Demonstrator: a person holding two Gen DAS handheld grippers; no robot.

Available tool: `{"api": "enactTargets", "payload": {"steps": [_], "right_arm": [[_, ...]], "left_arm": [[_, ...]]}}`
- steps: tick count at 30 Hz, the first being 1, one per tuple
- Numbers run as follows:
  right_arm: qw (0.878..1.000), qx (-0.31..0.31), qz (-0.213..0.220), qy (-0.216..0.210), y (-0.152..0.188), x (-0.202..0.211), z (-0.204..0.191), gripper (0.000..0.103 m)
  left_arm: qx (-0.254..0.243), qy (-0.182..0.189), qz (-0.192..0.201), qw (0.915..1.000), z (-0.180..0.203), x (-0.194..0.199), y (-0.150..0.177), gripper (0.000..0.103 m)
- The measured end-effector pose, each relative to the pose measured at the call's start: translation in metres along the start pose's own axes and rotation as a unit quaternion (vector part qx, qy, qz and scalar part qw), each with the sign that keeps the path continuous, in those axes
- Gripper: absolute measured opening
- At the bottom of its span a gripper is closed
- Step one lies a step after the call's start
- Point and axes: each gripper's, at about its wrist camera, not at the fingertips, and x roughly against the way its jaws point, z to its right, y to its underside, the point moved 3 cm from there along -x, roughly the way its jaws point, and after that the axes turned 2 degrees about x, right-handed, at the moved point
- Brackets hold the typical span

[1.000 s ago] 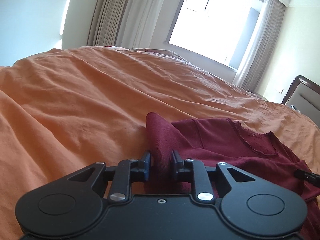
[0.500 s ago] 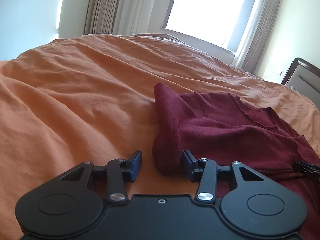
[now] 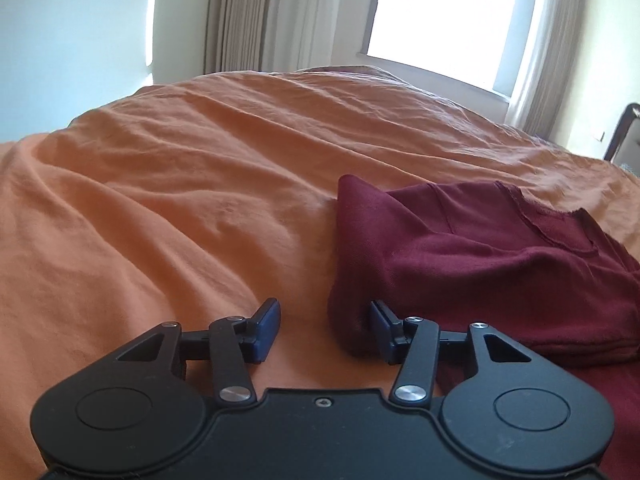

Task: Fold small clothes
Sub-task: 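Open both grippers and release the folded sweater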

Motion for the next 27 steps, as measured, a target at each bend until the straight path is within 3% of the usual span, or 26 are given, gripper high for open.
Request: {"api": "enactTargets", "payload": {"steps": [3, 8, 14, 18, 24, 27], "right_arm": [[1.0, 0.005, 0.016, -0.005, 0.0, 0.015, -0.001, 0.093], [0.999, 0.015, 0.031, -0.009, 0.004, 0.05, -0.002, 0.103], [0.997, 0.059, 0.041, -0.009, 0.029, 0.102, -0.006, 0.103], [0.994, 0.096, 0.053, 0.003, 0.053, 0.137, -0.011, 0.103], [0.99, 0.132, 0.046, 0.032, 0.101, 0.183, -0.021, 0.103], [0.986, 0.146, 0.064, 0.042, 0.123, 0.204, -0.029, 0.103]], "left_arm": [[-0.003, 0.001, 0.01, 0.9999, 0.001, 0.006, 0.0, 0.053], [-0.018, 0.018, 0.025, 0.9994, 0.008, 0.032, 0.006, 0.073], [-0.035, 0.019, 0.056, 0.9976, 0.021, 0.079, 0.03, 0.098], [-0.049, 0.026, 0.072, 0.9959, 0.034, 0.114, 0.059, 0.101], [-0.03, 0.065, 0.07, 0.995, 0.052, 0.156, 0.109, 0.102], [-0.028, 0.071, 0.079, 0.994, 0.06, 0.177, 0.139, 0.102]]}}
